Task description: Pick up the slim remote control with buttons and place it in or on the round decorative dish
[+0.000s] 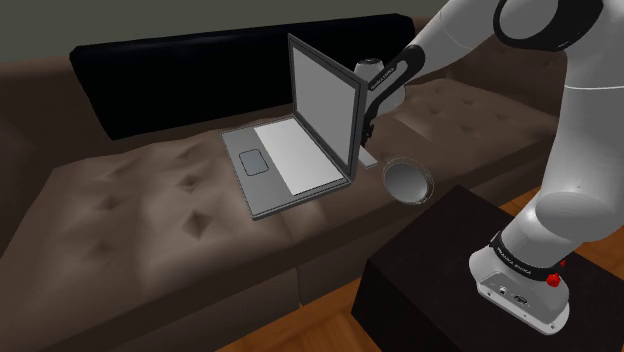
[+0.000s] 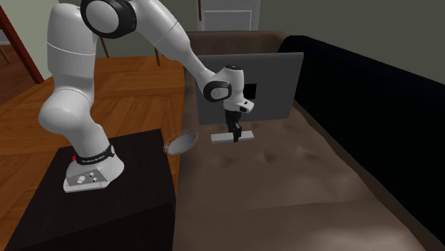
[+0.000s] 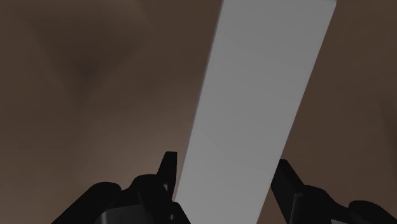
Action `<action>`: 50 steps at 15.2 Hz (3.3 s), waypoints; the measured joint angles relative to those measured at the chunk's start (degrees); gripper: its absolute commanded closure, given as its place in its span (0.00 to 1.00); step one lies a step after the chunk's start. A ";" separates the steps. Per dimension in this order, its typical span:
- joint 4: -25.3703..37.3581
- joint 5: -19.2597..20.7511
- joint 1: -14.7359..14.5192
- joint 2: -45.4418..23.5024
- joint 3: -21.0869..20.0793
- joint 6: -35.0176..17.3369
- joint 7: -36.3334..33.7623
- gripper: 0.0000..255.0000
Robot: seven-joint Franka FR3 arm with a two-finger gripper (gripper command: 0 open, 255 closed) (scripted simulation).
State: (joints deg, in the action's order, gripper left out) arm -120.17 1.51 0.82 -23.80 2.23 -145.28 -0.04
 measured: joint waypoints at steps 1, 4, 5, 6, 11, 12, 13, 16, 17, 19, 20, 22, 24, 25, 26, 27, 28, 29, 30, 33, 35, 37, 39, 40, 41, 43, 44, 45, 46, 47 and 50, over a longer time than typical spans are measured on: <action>-0.05 0.02 -0.01 0.34 0.00 0.34 0.01 1.00; 0.08 0.03 0.01 1.75 0.03 1.91 0.11 1.00; -0.07 0.05 -0.02 2.29 0.03 2.30 0.09 1.00; -0.12 0.07 -0.04 2.99 0.04 2.95 0.09 1.00; 0.32 0.11 -0.10 5.77 0.06 6.16 0.10 1.00; 0.51 0.11 -0.10 6.30 0.06 6.88 0.12 1.00; 0.57 0.12 -0.12 6.98 0.06 7.63 0.12 1.00; 1.16 0.14 -0.11 8.33 0.09 9.55 0.20 1.00; 1.27 0.15 -0.15 8.77 0.07 10.11 0.16 1.00; 1.84 0.15 -0.14 9.69 0.08 11.60 0.21 1.00; 1.93 0.17 -0.19 10.25 0.07 12.26 0.16 1.00; 2.35 0.15 -0.10 11.27 0.12 13.68 0.36 1.00; 2.90 0.19 -0.21 12.09 0.07 15.05 0.21 1.00; 3.15 0.19 -0.19 12.48 0.09 15.69 0.27 1.00; 1.77 0.24 -0.17 13.70 0.12 15.53 0.30 1.00; 0.00 0.31 -0.10 15.16 0.19 15.23 0.40 1.00; -2.47 0.44 -0.19 16.95 0.17 14.55 0.18 1.00; -5.38 0.58 -0.19 19.22 0.20 13.94 0.13 1.00; -7.87 0.71 -0.22 21.19 0.20 13.41 -0.01 1.00; -15.23 1.13 -0.29 27.76 0.14 12.60 -0.43 1.00; -20.05 1.42 -0.07 31.99 0.33 12.03 -0.24 1.00; -24.56 1.64 -0.13 36.50 0.13 12.08 -0.71 1.00; -29.60 1.89 0.00 41.37 0.12 11.86 -0.82 1.00; -31.44 1.95 -0.01 42.96 0.02 11.64 -1.00 1.00; -33.96 2.08 0.11 46.10 0.07 12.31 -0.92 1.00; -37.93 2.31 0.35 51.09 0.17 13.28 -0.77 1.00; -38.88 2.35 0.37 51.91 0.14 13.14 -0.83 1.00; -39.48 2.37 0.37 51.97 0.11 12.60 -0.90 1.00; -40.11 2.41 0.38 51.81 0.09 11.83 -0.97 1.00; -40.64 2.46 0.40 51.31 0.10 10.81 -1.01 1.00; -41.74 2.51 0.34 49.57 -0.02 7.98 -1.33 1.00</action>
State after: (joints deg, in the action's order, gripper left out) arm -161.91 4.02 1.17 25.77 2.21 -137.30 -1.37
